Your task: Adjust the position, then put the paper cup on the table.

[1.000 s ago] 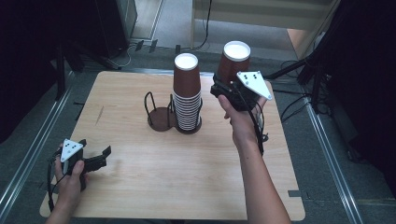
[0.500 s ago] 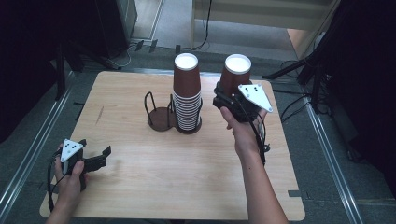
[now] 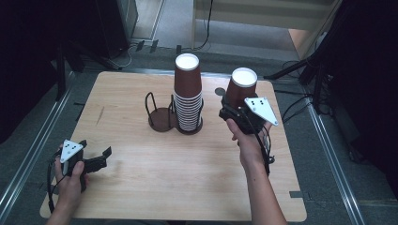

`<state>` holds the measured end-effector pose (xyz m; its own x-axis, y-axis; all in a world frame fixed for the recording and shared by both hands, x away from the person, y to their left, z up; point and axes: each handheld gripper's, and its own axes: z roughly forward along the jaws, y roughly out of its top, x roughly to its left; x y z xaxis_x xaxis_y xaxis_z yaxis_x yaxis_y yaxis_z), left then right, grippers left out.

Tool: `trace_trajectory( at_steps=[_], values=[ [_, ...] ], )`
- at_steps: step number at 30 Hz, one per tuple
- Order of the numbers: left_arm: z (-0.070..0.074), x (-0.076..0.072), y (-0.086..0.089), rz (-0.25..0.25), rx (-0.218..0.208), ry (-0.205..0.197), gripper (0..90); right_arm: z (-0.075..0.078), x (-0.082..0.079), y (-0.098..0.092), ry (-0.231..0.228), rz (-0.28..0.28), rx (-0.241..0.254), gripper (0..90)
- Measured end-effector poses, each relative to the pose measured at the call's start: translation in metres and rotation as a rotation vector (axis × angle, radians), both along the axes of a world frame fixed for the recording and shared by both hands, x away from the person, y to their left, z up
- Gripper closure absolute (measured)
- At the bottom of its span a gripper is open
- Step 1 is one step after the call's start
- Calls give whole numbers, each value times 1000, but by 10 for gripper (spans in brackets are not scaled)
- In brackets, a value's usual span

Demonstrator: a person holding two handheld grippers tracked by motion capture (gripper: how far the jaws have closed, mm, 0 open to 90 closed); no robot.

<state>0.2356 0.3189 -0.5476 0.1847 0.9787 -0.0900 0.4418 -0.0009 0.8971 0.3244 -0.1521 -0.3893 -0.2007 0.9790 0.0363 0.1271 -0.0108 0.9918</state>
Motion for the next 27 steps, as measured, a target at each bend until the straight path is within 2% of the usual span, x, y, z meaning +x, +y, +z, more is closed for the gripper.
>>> trace_trajectory(
  at_steps=[3,6,14,16,17,23,27],
  values=[
    [1,-1,1,5,-5,-3,25,-3,-3,-2,3,-2,3,96],
    [2,-2,2,31,-7,-15,25,-9,-7,-6,5,-9,5,96],
    [7,-2,1,48,-4,-8,0,-25,-19,-25,24,-34,29,96],
    [10,0,0,52,-30,-5,0,-28,-21,-29,26,-38,38,96],
    [12,3,-1,40,-56,-11,0,-28,-21,-29,26,-38,38,96],
    [19,10,-14,-9,-56,-33,0,-40,-29,-37,33,-46,33,96],
    [25,14,-24,-50,-72,-24,0,-48,-33,-40,47,-46,45,96]
  ],
)
